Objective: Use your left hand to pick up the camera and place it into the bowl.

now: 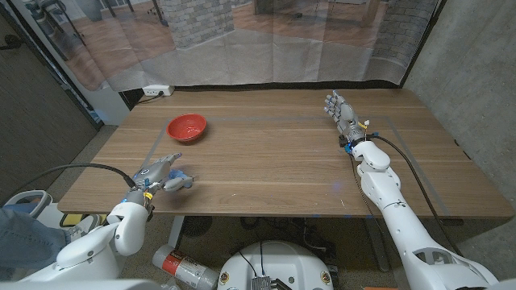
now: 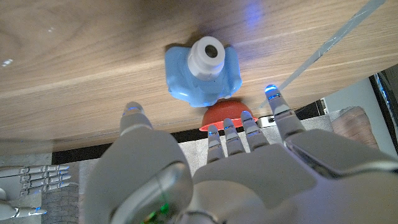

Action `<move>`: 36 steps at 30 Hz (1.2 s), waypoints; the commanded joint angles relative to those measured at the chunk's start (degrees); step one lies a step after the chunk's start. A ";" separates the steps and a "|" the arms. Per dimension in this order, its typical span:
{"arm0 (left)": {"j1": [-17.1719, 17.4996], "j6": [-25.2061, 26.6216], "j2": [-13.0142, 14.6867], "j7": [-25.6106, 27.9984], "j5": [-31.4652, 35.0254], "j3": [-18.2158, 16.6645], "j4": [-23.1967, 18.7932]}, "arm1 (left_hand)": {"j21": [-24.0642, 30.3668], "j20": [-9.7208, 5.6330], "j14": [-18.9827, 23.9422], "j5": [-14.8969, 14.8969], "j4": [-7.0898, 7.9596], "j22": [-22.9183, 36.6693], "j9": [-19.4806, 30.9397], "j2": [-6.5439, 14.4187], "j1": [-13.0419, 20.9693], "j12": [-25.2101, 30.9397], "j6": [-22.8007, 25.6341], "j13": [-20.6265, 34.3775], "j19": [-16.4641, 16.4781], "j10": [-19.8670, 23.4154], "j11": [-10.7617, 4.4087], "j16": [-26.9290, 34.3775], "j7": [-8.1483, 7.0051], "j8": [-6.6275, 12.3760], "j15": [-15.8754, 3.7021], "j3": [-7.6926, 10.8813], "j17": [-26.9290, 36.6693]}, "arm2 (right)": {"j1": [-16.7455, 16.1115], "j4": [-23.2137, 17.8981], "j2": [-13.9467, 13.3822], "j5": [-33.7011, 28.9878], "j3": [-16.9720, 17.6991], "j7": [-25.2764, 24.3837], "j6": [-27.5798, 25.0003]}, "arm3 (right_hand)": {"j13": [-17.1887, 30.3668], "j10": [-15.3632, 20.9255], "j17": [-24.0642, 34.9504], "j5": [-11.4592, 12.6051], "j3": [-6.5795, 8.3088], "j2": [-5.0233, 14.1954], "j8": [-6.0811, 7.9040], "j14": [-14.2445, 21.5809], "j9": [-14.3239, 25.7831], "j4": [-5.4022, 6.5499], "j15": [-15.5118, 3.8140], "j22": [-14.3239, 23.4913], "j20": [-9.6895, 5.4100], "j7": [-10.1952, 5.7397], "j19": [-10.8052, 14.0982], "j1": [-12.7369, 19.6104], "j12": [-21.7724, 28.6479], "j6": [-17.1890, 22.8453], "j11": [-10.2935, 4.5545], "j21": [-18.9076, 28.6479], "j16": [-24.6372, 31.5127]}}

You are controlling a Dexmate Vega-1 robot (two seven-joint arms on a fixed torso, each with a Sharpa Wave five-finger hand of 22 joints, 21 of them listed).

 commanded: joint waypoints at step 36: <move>-9.88 7.65 6.83 5.54 -10.02 12.03 -0.99 | 3.88 -0.33 11.17 -1.16 -2.39 0.57 0.50 5.75 11.45 2.89 9.96 0.84 15.59 7.71 -3.75 3.27 0.43 3.33 -3.31 3.00 1.08 | 0.28 0.75 -0.05 0.34 0.35 0.96 0.20 | 0.32 0.37 0.21 0.18 -0.12 0.43 -0.03 1.29 0.11 -0.27 -0.19 0.18 0.21 -0.02 0.81 0.24 -0.11 0.38 -0.51 -0.95 0.13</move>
